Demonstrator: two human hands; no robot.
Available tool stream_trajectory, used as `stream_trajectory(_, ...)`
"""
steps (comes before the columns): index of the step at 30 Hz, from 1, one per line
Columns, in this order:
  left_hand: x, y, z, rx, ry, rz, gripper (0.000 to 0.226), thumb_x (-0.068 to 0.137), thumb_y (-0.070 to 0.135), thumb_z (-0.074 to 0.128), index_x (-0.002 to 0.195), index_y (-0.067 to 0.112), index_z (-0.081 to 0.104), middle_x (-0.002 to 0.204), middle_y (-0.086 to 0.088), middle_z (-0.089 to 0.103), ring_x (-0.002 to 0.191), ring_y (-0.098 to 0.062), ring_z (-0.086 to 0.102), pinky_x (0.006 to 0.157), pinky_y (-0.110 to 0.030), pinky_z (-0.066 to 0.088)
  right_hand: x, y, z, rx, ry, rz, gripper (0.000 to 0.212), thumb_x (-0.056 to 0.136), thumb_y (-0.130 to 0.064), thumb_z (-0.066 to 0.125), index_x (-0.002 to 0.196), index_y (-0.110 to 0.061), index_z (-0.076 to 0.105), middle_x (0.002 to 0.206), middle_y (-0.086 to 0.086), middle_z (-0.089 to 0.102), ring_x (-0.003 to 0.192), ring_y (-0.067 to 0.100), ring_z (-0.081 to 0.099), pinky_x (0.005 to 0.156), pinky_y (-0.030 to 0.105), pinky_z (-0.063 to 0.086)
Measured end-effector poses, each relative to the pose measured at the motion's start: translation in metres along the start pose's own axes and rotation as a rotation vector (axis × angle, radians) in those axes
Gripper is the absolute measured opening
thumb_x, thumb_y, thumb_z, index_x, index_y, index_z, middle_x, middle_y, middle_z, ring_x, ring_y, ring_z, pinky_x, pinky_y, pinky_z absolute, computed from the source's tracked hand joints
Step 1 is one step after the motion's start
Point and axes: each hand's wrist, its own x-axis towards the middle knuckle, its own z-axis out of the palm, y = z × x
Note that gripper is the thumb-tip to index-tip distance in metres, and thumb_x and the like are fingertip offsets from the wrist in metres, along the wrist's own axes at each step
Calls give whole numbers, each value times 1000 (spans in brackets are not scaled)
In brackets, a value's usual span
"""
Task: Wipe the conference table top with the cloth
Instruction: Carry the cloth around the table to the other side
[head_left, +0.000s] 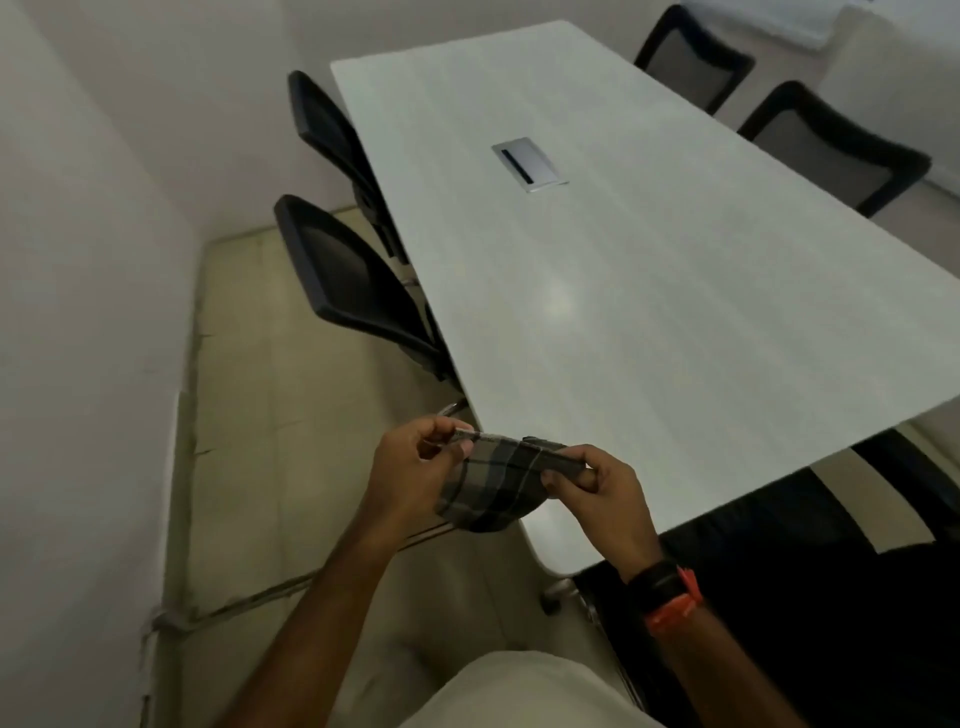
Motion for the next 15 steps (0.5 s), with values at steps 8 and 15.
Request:
stream_trajectory(8, 127, 10, 26, -24, -378, 86, 14, 89, 13, 71, 88, 27, 73, 87, 7, 73, 81, -11, 69, 67, -18, 51, 48, -12, 3, 14, 391, 85, 13, 91, -5, 74, 97, -17, 73, 94, -7, 79, 90, 12, 75, 85, 32, 59)
stream_trajectory(15, 195, 34, 40, 13, -709, 226, 14, 90, 17, 70, 87, 30, 72, 87, 11, 73, 78, -4, 66, 63, -9, 47, 47, -40, 25, 9, 683, 182, 12, 91, -6, 74, 100, -15, 72, 95, -6, 79, 91, 9, 75, 85, 27, 60)
